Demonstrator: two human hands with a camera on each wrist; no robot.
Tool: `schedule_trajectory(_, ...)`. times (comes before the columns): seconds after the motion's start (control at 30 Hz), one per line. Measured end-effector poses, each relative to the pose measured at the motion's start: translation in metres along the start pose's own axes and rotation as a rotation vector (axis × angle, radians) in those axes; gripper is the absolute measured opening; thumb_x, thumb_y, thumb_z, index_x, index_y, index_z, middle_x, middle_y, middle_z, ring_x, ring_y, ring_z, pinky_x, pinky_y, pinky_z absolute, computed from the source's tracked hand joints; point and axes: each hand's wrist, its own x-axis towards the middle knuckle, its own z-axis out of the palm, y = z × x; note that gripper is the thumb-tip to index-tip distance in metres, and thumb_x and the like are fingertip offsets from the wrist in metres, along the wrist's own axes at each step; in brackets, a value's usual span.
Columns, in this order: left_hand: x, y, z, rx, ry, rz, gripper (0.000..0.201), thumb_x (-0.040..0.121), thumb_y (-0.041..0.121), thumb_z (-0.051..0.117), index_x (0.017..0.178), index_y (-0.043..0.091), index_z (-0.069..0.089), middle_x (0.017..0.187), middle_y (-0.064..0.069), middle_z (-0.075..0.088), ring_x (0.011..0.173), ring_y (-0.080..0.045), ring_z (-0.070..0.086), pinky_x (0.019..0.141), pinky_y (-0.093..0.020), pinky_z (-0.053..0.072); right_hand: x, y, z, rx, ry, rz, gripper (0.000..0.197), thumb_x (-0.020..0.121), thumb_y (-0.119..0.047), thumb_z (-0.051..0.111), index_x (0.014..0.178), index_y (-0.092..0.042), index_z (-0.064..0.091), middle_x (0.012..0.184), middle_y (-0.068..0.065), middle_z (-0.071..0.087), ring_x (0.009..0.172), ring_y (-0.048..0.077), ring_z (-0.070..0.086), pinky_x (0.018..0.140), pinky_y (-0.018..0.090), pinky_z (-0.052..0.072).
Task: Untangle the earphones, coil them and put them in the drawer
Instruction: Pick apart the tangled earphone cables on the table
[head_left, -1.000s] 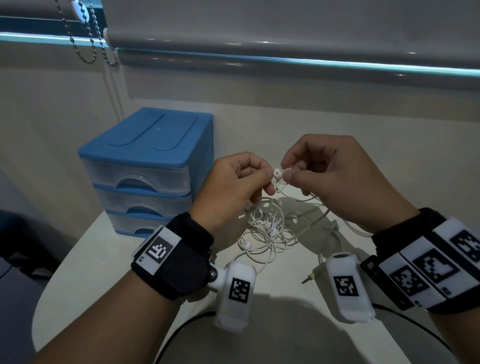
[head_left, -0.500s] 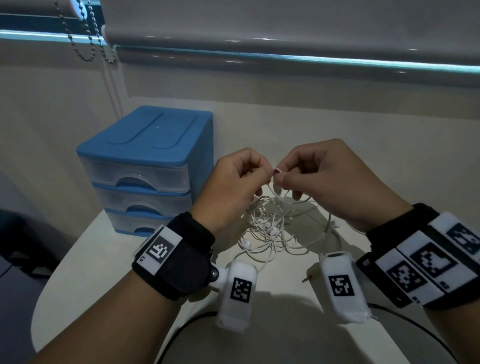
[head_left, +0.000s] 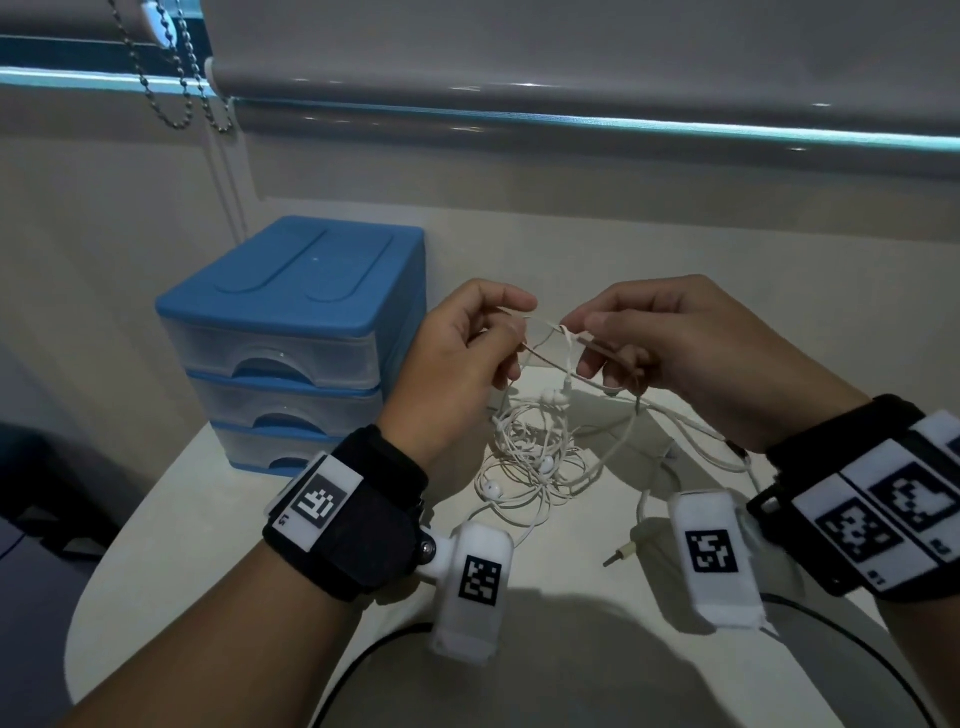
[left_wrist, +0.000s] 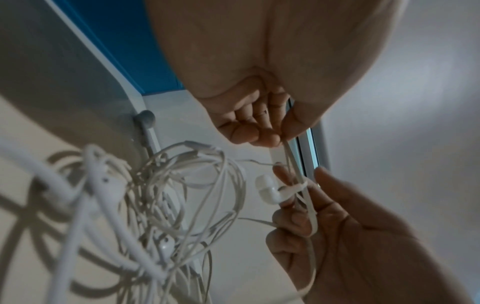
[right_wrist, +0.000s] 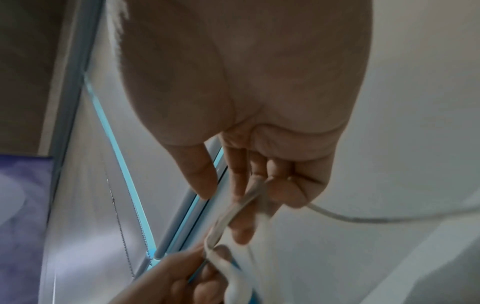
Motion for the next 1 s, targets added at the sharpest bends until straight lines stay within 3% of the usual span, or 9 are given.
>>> schedule_trajectory(0.23, -0.002, 0.001, 0.001, 0.002, 0.037, 0.002, 0.028, 0.101, -0.003, 0.047, 0.113, 0.010, 0.070, 0.081, -0.004, 0.056, 0.073, -0.015, 0.056, 0.063, -0.021, 0.049, -0.010, 0.001, -0.017, -0.145, -0.052, -0.023, 0.016, 0.088, 0.004, 0.068, 0.096, -0.007, 0.077, 0.079, 0.019, 0.072, 0.066, 0.019, 0.062, 0.059, 0.029, 0.045)
schedule_trajectory(0.4, -0.002, 0.001, -0.001, -0.014, -0.063, -0.068, 0.045, 0.095, -0.008, 0.040, 0.116, 0.012, 0.074, 0.072, -0.001, 0.047, 0.061, -0.012, 0.046, 0.058, -0.020, 0.042, -0.010, 0.004, -0.021, -0.138, 0.051, -0.080, 0.007, 0.090, -0.004, 0.071, 0.088, -0.005, 0.077, 0.074, 0.014, 0.071, 0.061, 0.017, 0.061, 0.054, 0.026, 0.045)
schedule_trajectory(0.47, -0.006, 0.002, 0.002, -0.022, -0.127, -0.101, 0.036, 0.098, -0.002, 0.047, 0.114, 0.013, 0.076, 0.066, -0.005, 0.042, 0.060, -0.013, 0.039, 0.056, -0.021, 0.035, -0.010, 0.000, -0.019, -0.136, 0.062, -0.094, 0.012, 0.094, -0.012, 0.068, 0.089, -0.006, 0.078, 0.072, 0.012, 0.069, 0.059, 0.016, 0.058, 0.053, 0.026, 0.044)
schedule_trajectory(0.57, -0.011, 0.004, 0.007, 0.017, -0.166, -0.075, 0.015, 0.097, 0.006, 0.063, 0.101, 0.008, 0.077, 0.076, -0.022, 0.059, 0.062, -0.012, 0.048, 0.058, -0.018, 0.038, -0.009, -0.006, -0.022, -0.140, 0.031, -0.064, 0.029, 0.102, -0.024, 0.056, 0.092, -0.009, 0.079, 0.076, 0.014, 0.070, 0.062, 0.018, 0.058, 0.057, 0.030, 0.045)
schedule_trajectory(0.63, -0.009, 0.004, 0.006, 0.056, -0.141, -0.057, 0.012, 0.097, 0.008, 0.065, 0.092, 0.010, 0.075, 0.075, -0.025, 0.056, 0.061, -0.014, 0.045, 0.058, -0.020, 0.038, -0.007, -0.009, -0.027, -0.174, 0.015, -0.050, 0.031, 0.103, -0.019, 0.051, 0.092, -0.011, 0.080, 0.078, 0.016, 0.071, 0.063, 0.019, 0.058, 0.060, 0.033, 0.044)
schedule_trajectory(0.73, -0.004, 0.001, 0.002, 0.074, -0.061, -0.061, 0.019, 0.100, 0.011, 0.061, 0.084, 0.017, 0.070, 0.064, -0.004, 0.045, 0.060, -0.014, 0.038, 0.057, -0.027, 0.036, -0.006, -0.007, -0.036, -0.296, 0.030, -0.055, 0.025, 0.095, -0.012, 0.058, 0.089, -0.020, 0.081, 0.073, 0.010, 0.070, 0.062, 0.017, 0.052, 0.063, 0.034, 0.041)
schedule_trajectory(0.83, -0.001, -0.001, -0.001, 0.049, 0.023, -0.067, 0.025, 0.097, 0.005, 0.057, 0.077, 0.018, 0.064, 0.068, -0.008, 0.042, 0.059, -0.014, 0.037, 0.055, -0.028, 0.031, -0.010, -0.005, -0.042, -0.387, 0.010, -0.090, 0.011, 0.091, -0.025, 0.071, 0.086, -0.025, 0.081, 0.082, 0.000, 0.076, 0.079, 0.040, 0.060, 0.074, 0.045, 0.049)
schedule_trajectory(0.9, -0.002, 0.000, -0.001, 0.059, 0.057, -0.073, 0.025, 0.092, 0.004, 0.054, 0.075, 0.018, 0.065, 0.066, -0.008, 0.039, 0.059, -0.014, 0.035, 0.055, -0.030, 0.029, -0.012, -0.006, -0.044, -0.376, 0.031, -0.113, 0.011, 0.091, -0.028, 0.073, 0.084, -0.024, 0.081, 0.086, 0.004, 0.077, 0.087, 0.047, 0.063, 0.077, 0.052, 0.050)
schedule_trajectory(1.0, -0.004, 0.002, -0.003, 0.056, 0.044, -0.086, 0.028, 0.073, 0.011, 0.048, 0.079, 0.018, 0.075, 0.072, -0.004, 0.053, 0.065, -0.012, 0.041, 0.059, -0.025, 0.034, -0.012, -0.009, -0.045, -0.372, 0.100, -0.151, 0.013, 0.093, -0.027, 0.071, 0.083, -0.023, 0.079, 0.085, -0.002, 0.077, 0.081, 0.028, 0.066, 0.079, 0.029, 0.043)
